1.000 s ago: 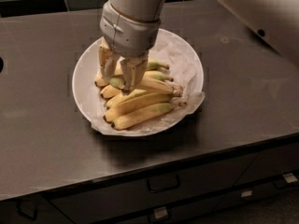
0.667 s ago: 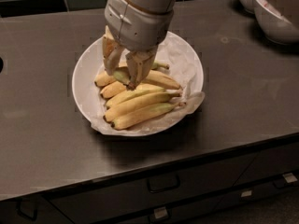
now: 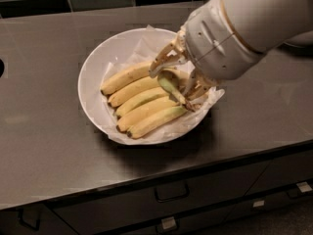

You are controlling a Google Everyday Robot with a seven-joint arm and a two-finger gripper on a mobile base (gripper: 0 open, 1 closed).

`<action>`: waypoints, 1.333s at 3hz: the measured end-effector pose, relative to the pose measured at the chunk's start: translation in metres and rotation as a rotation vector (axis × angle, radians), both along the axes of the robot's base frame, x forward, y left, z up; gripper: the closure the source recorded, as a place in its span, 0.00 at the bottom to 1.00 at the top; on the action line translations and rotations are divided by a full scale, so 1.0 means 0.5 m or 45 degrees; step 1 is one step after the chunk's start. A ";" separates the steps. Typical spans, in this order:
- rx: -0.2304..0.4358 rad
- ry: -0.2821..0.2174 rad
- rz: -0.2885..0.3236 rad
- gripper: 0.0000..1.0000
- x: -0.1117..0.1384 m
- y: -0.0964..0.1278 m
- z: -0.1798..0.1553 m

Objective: Pick banana from white bowl

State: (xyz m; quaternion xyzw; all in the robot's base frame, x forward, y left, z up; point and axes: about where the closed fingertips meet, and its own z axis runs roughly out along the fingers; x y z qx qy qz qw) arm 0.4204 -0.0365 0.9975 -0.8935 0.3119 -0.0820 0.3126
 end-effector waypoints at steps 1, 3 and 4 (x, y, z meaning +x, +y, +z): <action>0.177 -0.112 -0.099 1.00 0.032 -0.092 -0.005; 0.384 -0.391 0.200 1.00 -0.012 -0.043 0.155; 0.394 -0.539 0.383 1.00 -0.056 0.001 0.220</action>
Offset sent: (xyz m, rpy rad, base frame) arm -0.0130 -0.0264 0.0933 0.3673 -0.4319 0.3285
